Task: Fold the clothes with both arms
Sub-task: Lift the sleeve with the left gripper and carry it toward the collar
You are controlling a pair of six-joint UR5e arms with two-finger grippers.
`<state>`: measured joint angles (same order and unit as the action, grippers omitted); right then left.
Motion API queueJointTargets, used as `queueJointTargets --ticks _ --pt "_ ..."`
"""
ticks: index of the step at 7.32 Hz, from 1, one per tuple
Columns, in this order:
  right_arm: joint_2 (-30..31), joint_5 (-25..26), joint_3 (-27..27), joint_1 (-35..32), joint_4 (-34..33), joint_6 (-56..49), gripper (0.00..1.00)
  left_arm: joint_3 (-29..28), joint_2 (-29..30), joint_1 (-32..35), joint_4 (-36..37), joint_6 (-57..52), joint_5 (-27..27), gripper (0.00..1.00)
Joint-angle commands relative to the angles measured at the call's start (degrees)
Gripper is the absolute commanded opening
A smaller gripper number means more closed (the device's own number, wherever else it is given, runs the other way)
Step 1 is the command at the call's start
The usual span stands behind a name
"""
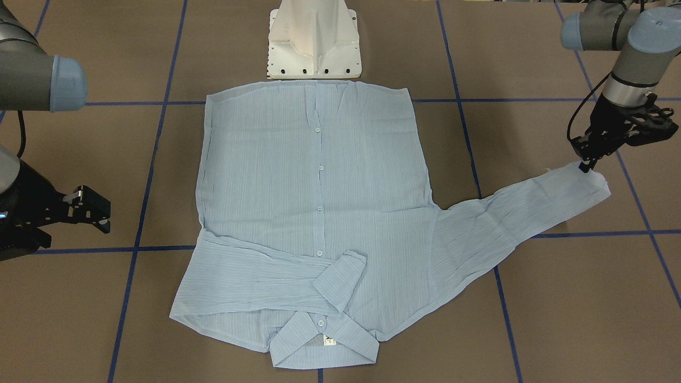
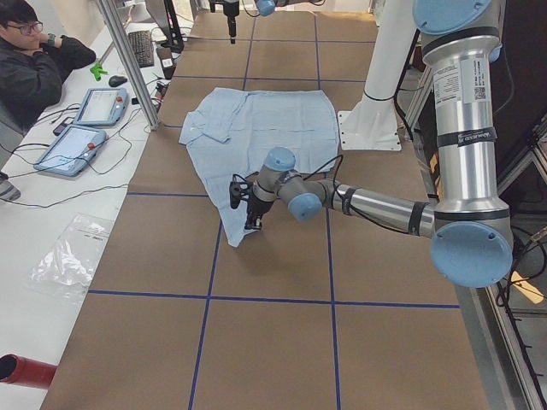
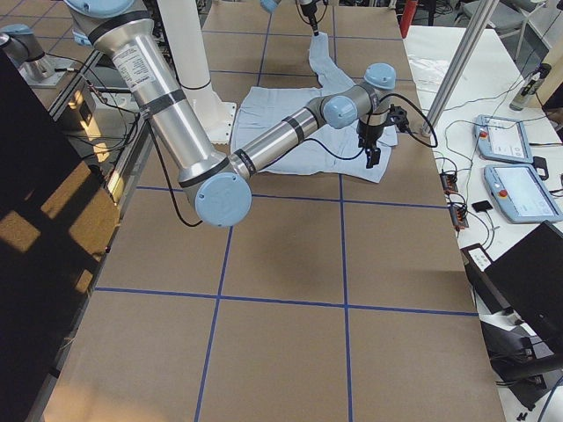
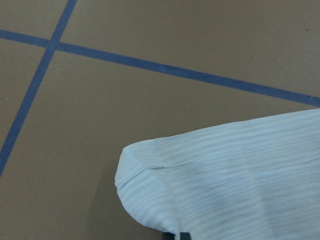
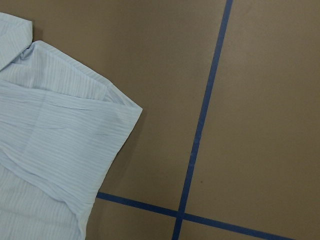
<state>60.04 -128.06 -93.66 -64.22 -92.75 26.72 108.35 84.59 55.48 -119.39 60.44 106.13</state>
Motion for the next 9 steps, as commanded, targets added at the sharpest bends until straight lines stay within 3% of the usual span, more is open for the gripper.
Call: queueJointTargets --ticks 1,3,5,7,9 --pt "1.8 0.1 -2.6 0.0 0.0 0.1 1.00 1.1 17.7 2.8 16.7 -0.5 0.1 0.00" --pt "7.2 -0.1 -8.6 -0.2 -0.1 0.1 1.00 -5.1 31.2 1.9 19.5 1.9 0.6 0.00" --pt "8.9 -0.3 -11.2 -0.6 -1.3 0.1 1.00 -10.9 39.7 -2.8 17.5 14.0 1.9 0.00" --pt "8.8 -0.3 -11.5 -0.8 -2.7 0.1 1.00 -17.3 47.9 -6.1 9.0 24.6 2.5 0.00" --pt "8.9 -0.1 -11.5 -0.8 -2.6 0.1 1.00 -20.8 49.4 -8.7 -1.2 29.8 3.1 0.00"
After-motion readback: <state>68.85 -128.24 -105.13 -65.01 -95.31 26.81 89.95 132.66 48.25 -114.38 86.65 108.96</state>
